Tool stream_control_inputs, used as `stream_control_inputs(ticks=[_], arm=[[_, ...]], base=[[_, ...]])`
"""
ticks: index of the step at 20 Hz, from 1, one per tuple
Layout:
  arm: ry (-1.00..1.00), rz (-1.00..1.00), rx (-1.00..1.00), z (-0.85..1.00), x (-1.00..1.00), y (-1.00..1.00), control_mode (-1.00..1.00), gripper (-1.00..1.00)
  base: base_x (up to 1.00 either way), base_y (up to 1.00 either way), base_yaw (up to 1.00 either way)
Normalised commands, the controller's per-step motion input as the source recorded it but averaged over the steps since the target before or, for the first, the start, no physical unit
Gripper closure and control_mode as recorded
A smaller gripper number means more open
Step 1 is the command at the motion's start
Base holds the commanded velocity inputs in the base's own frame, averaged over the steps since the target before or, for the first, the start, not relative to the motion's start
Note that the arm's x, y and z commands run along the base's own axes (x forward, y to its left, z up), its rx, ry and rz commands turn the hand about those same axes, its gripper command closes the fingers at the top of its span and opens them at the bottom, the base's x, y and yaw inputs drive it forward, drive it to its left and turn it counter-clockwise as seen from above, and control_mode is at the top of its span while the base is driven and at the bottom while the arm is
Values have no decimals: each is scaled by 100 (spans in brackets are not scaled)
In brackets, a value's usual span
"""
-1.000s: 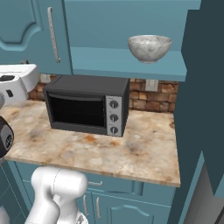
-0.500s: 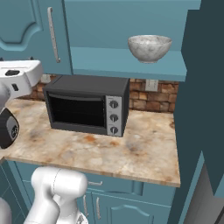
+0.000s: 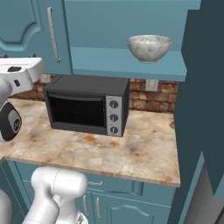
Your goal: Move the bowls from the cabinet to the plates on the dining table.
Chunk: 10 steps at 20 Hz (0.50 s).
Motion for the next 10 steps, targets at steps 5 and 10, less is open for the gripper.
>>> stream_control_inputs(ticks=[5, 10], arm=[[0, -1, 0, -1, 26, 3, -100, -100], [0, 0, 0, -2, 31, 0, -100, -100]], base=[[0, 0, 0], [0, 0, 0]])
